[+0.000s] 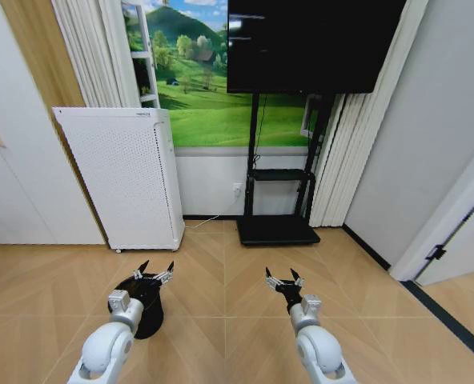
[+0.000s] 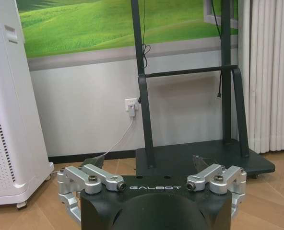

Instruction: Pick up the trash bin and place the garbage on the floor into it.

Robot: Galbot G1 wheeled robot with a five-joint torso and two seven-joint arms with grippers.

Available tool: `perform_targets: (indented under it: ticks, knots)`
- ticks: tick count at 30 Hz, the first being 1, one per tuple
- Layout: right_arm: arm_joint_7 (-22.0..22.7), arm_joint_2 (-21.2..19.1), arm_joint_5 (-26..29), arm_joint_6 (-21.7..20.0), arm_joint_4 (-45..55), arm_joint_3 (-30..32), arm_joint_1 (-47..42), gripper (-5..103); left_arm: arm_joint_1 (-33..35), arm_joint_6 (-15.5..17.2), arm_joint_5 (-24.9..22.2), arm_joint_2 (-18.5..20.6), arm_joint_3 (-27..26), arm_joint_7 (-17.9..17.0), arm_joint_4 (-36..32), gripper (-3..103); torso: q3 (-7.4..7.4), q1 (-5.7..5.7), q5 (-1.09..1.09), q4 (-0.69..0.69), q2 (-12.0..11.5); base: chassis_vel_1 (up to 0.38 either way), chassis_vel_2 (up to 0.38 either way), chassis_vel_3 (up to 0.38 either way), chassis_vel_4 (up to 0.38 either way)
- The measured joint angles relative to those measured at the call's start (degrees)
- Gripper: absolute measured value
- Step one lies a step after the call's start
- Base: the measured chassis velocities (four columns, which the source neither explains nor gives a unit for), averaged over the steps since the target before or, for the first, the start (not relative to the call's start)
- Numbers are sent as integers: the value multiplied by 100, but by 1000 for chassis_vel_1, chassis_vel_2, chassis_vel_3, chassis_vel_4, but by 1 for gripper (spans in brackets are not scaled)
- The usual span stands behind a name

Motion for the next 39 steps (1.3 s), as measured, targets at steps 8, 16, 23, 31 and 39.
perform_targets:
  ticks: [8,16,23,31,39]
  knots:
    - [7,-2,3,-3,-16,26,-11,100,-38,26,-111,20,-90,-74,4,100,139,65,0,0,205,0,0,0,0]
    - [8,6,-27,3,-43,44,-3,100,-166,58,-150,21,-45,-124,60,100,289,128,0,0,419,0,0,0,0]
    - [3,9,-31,14,-26,79,-33,100,-205,64,-176,6,-29,-125,97,100,391,180,0,0,574,0,0,0,0]
    - [2,10,-28,15,0,77,-38,100,-239,84,-237,37,-29,-123,106,100,509,238,0,0,749,0,0,0,0]
    - [2,-3,-23,2,83,108,-93,100,-245,90,-305,52,-45,-114,105,100,634,304,0,0,938,0,0,0,0]
